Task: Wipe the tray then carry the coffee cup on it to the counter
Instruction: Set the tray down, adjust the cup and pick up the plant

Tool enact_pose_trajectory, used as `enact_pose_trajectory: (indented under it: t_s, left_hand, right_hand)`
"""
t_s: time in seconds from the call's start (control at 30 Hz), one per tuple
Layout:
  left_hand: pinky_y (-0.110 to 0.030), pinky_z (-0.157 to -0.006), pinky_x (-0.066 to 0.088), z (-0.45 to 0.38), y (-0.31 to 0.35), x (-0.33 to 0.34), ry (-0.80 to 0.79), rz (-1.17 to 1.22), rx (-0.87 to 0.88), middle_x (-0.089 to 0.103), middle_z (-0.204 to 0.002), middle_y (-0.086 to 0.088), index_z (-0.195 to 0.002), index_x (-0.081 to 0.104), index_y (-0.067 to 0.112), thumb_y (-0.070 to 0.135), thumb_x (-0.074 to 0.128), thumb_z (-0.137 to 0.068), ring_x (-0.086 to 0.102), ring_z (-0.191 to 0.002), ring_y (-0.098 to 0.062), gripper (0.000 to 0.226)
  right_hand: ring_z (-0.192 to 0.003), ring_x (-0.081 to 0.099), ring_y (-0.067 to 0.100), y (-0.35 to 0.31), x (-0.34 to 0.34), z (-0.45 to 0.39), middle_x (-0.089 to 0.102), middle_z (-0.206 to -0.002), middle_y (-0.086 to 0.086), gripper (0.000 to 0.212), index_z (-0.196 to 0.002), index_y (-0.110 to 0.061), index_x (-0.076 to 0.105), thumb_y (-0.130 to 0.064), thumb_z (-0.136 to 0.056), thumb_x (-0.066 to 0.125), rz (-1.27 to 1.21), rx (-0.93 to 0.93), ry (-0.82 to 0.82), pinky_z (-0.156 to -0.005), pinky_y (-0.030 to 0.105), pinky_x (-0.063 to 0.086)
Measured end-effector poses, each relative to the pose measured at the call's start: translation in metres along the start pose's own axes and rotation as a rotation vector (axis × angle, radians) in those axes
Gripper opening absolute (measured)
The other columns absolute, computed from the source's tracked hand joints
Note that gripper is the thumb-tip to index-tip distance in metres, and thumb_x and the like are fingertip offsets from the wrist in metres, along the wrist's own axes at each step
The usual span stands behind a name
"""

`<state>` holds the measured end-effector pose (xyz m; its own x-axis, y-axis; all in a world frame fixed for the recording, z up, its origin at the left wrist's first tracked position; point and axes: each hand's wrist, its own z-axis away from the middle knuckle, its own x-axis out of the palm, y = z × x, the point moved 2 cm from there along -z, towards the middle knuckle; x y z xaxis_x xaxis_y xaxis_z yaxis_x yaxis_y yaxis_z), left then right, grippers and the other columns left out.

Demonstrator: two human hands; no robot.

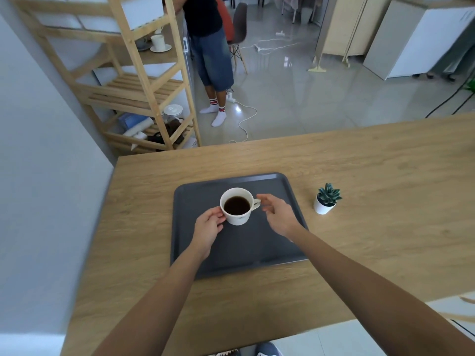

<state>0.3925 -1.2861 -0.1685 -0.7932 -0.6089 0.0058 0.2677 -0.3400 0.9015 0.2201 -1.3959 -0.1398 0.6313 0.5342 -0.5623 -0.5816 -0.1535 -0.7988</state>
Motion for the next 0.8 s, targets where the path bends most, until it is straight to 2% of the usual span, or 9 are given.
enact_pose_trajectory:
  t_s: [0.1, 0.23, 0.5, 0.57, 0.6, 0.67, 0.73, 0.8]
  left_hand:
    - [-0.031, -0.093, 0.048, 0.000, -0.001, 0.004, -0.028, -0.013, -0.002, 0.067, -0.113, -0.003, -0.096, 0.064, 0.026, 0.003, 0.036, -0.096, 0.062, -0.108, -0.015, 0.036]
    - [-0.031, -0.092, 0.048, 0.002, 0.000, 0.009, -0.054, -0.034, 0.006, 0.069, -0.106, 0.001, -0.096, 0.065, 0.026, 0.004, 0.036, -0.096, 0.063, -0.106, -0.015, 0.036]
    - [-0.033, -0.092, 0.048, 0.005, 0.003, 0.013, -0.039, -0.052, -0.021, 0.069, -0.112, -0.005, -0.096, 0.066, 0.021, 0.005, 0.039, -0.095, 0.063, -0.110, -0.018, 0.031]
    - [-0.034, -0.095, 0.047, 0.006, 0.005, 0.014, -0.025, -0.071, -0.033, 0.066, -0.118, -0.005, -0.104, 0.065, 0.020, 0.010, 0.041, -0.096, 0.060, -0.114, -0.018, 0.027]
    - [-0.036, -0.100, 0.045, 0.007, 0.006, 0.015, 0.015, -0.099, -0.020, 0.063, -0.126, -0.005, -0.114, 0.063, 0.018, 0.012, 0.043, -0.097, 0.057, -0.118, -0.019, 0.027]
    - [-0.035, -0.108, 0.038, 0.012, 0.014, 0.016, 0.177, -0.215, 0.091, 0.051, -0.138, -0.004, -0.132, 0.053, 0.017, 0.012, 0.044, -0.096, 0.050, -0.125, -0.019, 0.037]
    - [-0.032, -0.106, 0.037, 0.022, 0.032, 0.025, 0.302, -0.342, 0.335, 0.046, -0.138, -0.005, -0.133, 0.050, 0.017, 0.010, 0.047, -0.093, 0.049, -0.125, -0.018, 0.040]
    - [-0.031, -0.104, 0.039, 0.034, 0.051, 0.046, 0.278, -0.389, 0.566, 0.048, -0.133, -0.004, -0.129, 0.053, 0.017, 0.010, 0.049, -0.091, 0.051, -0.118, -0.014, 0.039]
  right_hand:
    - [-0.121, 0.057, 0.019, 0.004, -0.004, 0.004, 0.059, -0.134, 0.005, 0.056, -0.137, -0.018, 0.049, 0.010, -0.090, 0.036, -0.005, -0.001, 0.001, -0.100, 0.031, 0.047]
    - [-0.120, 0.056, 0.018, 0.008, -0.010, 0.006, 0.061, -0.132, 0.006, 0.053, -0.136, -0.017, 0.050, 0.008, -0.091, 0.036, 0.032, -0.024, 0.019, -0.089, 0.020, 0.042]
    - [-0.131, 0.048, 0.019, 0.012, -0.015, 0.006, 0.056, -0.139, 0.004, 0.052, -0.141, -0.019, 0.045, 0.003, -0.095, 0.036, 0.050, -0.033, -0.036, -0.096, 0.020, 0.038]
    - [-0.133, 0.046, 0.018, 0.012, -0.017, 0.007, 0.053, -0.142, 0.003, 0.052, -0.142, -0.020, 0.043, 0.001, -0.095, 0.035, 0.042, -0.031, -0.064, -0.097, 0.019, 0.037]
    - [-0.135, 0.044, 0.018, 0.012, -0.019, 0.008, 0.051, -0.144, 0.002, 0.053, -0.143, -0.020, 0.042, 0.001, -0.095, 0.035, 0.040, -0.034, -0.075, -0.099, 0.020, 0.038]
    - [-0.135, 0.045, 0.017, 0.011, -0.029, 0.009, 0.047, -0.147, 0.000, 0.053, -0.145, -0.021, 0.039, 0.000, -0.096, 0.035, 0.036, -0.053, -0.065, -0.101, 0.023, 0.040]
    - [-0.128, 0.052, 0.018, 0.009, -0.048, 0.009, 0.051, -0.144, 0.001, 0.052, -0.143, -0.020, 0.042, -0.001, -0.095, 0.036, 0.040, -0.093, 0.019, -0.097, 0.024, 0.043]
    - [-0.119, 0.059, 0.019, 0.009, -0.073, 0.010, 0.060, -0.134, 0.005, 0.047, -0.136, -0.017, 0.052, 0.001, -0.094, 0.039, -0.008, -0.115, 0.167, -0.097, 0.026, 0.045]
